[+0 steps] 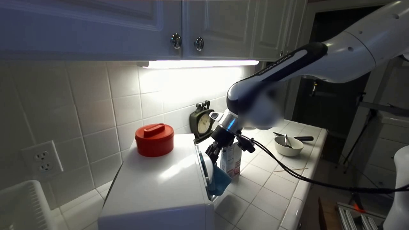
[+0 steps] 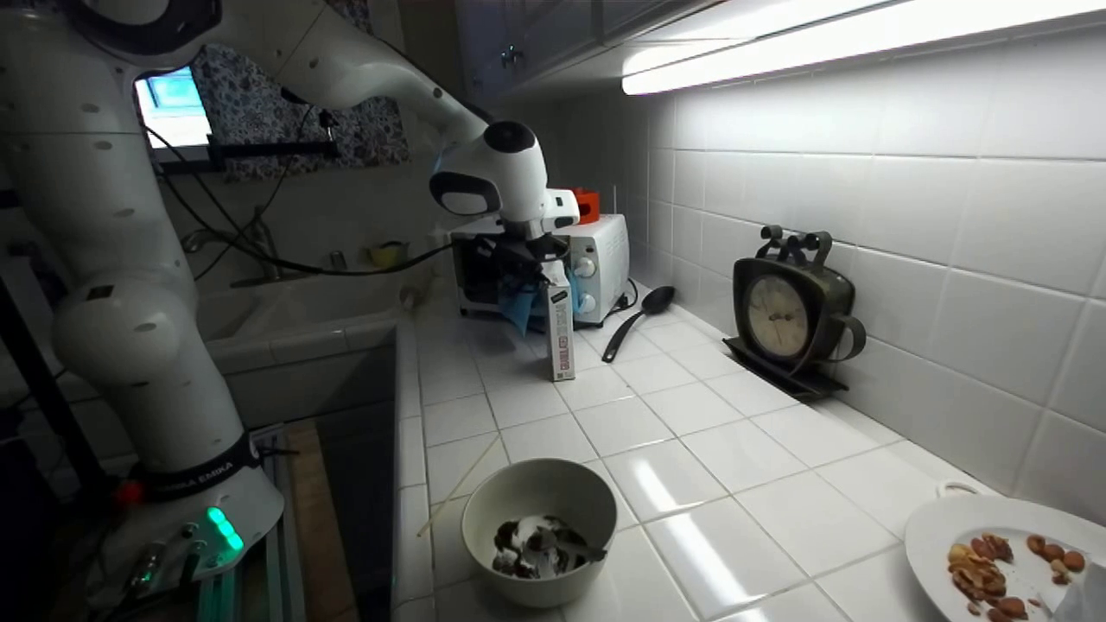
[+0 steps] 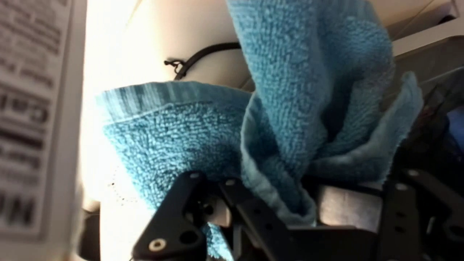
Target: Use the blue towel to wipe the oven.
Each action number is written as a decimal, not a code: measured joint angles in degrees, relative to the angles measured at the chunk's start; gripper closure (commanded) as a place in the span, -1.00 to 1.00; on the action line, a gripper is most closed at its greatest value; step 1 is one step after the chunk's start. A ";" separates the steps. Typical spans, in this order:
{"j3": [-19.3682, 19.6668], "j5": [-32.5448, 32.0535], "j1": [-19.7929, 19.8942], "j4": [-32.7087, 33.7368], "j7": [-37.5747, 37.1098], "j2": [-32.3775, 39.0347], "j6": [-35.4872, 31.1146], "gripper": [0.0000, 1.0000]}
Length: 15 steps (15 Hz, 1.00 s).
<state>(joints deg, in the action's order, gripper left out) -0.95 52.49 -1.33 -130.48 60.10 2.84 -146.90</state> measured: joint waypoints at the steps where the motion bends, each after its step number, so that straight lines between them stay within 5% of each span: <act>1: -0.46 -0.87 -0.27 -0.22 -0.09 0.00 -0.22 1.00; 15: -5.66 -3.32 -4.28 -5.61 -0.24 -2.60 -5.21 1.00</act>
<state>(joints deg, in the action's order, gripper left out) -6.61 49.17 -5.61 -136.09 59.86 0.25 -152.12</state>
